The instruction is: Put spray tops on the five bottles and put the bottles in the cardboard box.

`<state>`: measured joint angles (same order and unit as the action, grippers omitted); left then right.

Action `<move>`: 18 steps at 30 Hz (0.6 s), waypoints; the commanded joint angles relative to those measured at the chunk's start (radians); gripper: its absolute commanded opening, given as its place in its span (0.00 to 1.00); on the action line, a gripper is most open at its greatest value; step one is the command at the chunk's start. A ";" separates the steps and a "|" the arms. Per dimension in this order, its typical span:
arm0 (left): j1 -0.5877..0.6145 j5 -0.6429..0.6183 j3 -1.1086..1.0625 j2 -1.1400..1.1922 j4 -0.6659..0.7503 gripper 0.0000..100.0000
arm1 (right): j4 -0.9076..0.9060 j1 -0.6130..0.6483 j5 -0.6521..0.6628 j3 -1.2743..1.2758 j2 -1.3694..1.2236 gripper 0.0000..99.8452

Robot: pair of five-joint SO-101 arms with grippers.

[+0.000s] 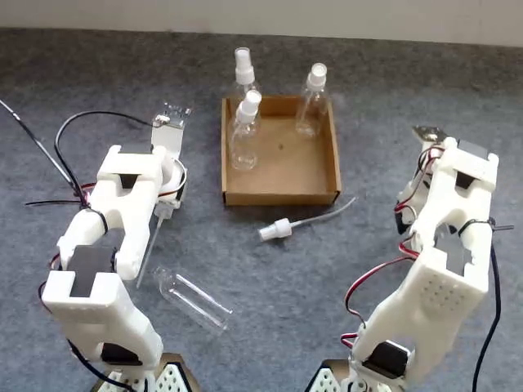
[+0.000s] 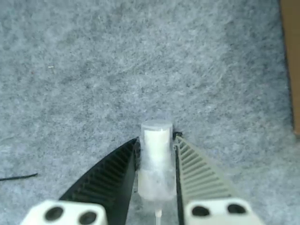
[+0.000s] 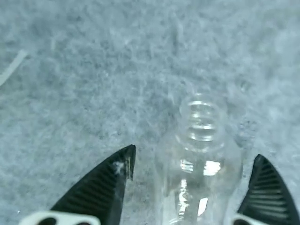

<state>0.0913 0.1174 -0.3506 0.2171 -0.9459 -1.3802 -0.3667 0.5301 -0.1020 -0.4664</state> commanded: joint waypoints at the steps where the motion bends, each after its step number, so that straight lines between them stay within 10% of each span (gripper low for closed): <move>1: -0.008 -0.011 0.038 -0.010 0.012 0.05 | 0.008 -0.008 -0.009 -0.051 0.018 0.29; 18: -0.007 -0.011 0.079 -0.073 0.005 0.05 | -0.312 -0.024 -0.044 -0.479 0.085 0.08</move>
<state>0.0913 0.1174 -0.3383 0.2171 -0.9459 -1.5904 -0.3790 0.5163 -0.4135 -0.4664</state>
